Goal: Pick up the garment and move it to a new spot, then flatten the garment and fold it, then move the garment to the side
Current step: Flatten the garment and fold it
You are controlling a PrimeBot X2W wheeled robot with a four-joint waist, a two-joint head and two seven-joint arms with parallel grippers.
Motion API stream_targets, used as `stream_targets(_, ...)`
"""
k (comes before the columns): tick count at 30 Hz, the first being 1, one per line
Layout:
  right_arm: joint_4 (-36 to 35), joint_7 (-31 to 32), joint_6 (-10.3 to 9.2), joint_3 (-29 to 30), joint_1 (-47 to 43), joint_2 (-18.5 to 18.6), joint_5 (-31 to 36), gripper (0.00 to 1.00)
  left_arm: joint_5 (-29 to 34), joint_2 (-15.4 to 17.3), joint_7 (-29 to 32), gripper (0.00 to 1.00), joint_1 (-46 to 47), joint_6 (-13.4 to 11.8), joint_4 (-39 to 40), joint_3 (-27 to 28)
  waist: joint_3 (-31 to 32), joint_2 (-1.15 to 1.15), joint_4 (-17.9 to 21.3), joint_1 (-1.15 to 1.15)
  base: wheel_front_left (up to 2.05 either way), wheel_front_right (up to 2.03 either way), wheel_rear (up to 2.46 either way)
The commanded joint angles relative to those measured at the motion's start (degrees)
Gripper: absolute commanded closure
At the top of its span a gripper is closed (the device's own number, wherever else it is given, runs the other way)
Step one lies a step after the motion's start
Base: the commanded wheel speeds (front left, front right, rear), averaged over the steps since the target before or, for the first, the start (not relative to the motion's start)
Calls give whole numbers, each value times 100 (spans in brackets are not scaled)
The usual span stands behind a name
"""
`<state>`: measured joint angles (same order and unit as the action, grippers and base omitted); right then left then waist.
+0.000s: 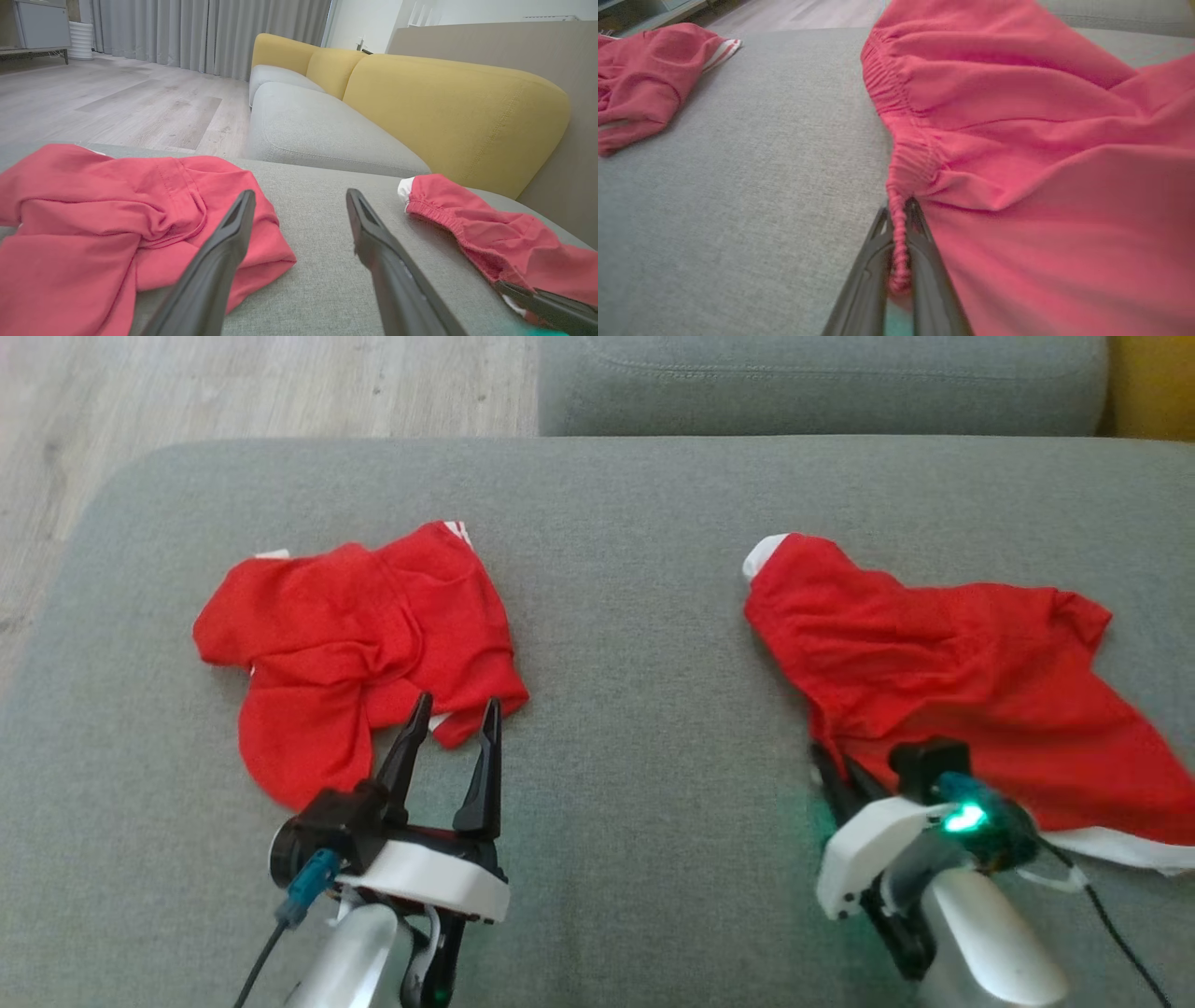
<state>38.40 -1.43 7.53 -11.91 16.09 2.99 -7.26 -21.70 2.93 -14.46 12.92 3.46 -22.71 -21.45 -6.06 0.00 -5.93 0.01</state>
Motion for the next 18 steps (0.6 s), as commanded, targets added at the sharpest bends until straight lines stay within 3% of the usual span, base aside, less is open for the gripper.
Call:
stream_targets(1,-247,-144,-4,-352,264,-11,-190,100,-25,-1,-53,0,184,-48,149,192,43,0,39,-1,0,0,0)
stream_targets(7,-600,-176,-4,-1048,404,-11,-680,100,-23,-2,-54,0,169,-44,129,203,158,0,87,-1,0,0,0)
stream_targets(18,-857,467,-4,-2260,677,-11,-1275,100,-29,-3,-54,0,138,-35,136,148,177,0,-154,-1,0,0,0)
